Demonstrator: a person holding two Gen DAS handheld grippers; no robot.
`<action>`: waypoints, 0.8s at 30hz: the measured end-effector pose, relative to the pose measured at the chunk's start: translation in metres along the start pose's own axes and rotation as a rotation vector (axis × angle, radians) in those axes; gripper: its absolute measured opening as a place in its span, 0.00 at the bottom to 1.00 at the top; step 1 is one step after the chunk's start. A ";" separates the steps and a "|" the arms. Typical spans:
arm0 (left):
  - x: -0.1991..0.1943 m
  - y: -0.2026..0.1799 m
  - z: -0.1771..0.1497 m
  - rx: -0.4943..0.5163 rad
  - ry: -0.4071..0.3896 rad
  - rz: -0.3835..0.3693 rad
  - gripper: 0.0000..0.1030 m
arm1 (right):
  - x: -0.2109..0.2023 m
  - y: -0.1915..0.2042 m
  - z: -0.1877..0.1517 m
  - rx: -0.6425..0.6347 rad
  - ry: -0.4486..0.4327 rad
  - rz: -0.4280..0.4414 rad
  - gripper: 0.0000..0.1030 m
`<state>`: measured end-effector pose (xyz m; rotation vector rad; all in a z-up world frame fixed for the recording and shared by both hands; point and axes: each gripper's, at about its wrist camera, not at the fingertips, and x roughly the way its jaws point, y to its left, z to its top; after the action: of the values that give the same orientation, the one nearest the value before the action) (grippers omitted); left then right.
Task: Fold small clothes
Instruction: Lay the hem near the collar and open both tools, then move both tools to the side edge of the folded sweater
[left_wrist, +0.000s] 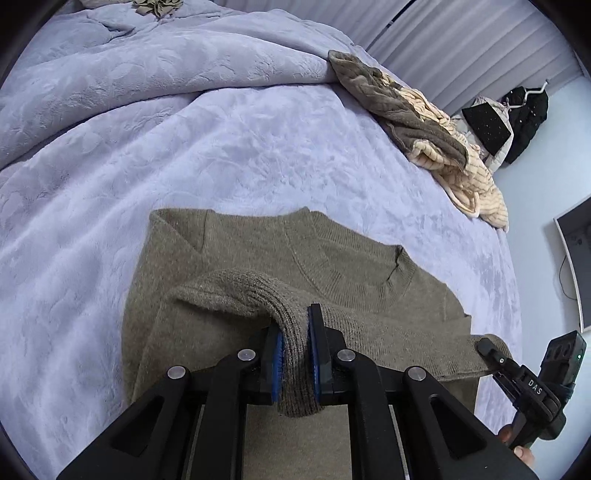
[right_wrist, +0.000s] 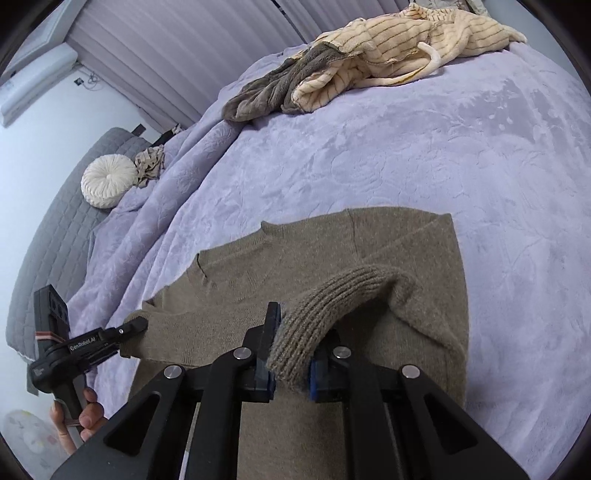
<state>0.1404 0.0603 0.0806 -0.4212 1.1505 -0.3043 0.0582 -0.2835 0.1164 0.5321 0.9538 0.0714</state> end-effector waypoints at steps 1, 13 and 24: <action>0.002 0.000 0.005 -0.014 -0.003 -0.009 0.13 | 0.002 -0.002 0.006 0.017 -0.006 0.008 0.13; 0.052 0.019 0.041 -0.173 0.038 -0.048 0.46 | 0.047 -0.016 0.047 0.124 0.001 0.019 0.52; 0.029 0.023 0.042 -0.128 -0.027 -0.136 0.67 | 0.032 -0.013 0.042 0.013 -0.065 -0.087 0.72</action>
<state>0.1904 0.0742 0.0606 -0.6162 1.1200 -0.3439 0.1086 -0.3024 0.1054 0.5013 0.9133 -0.0301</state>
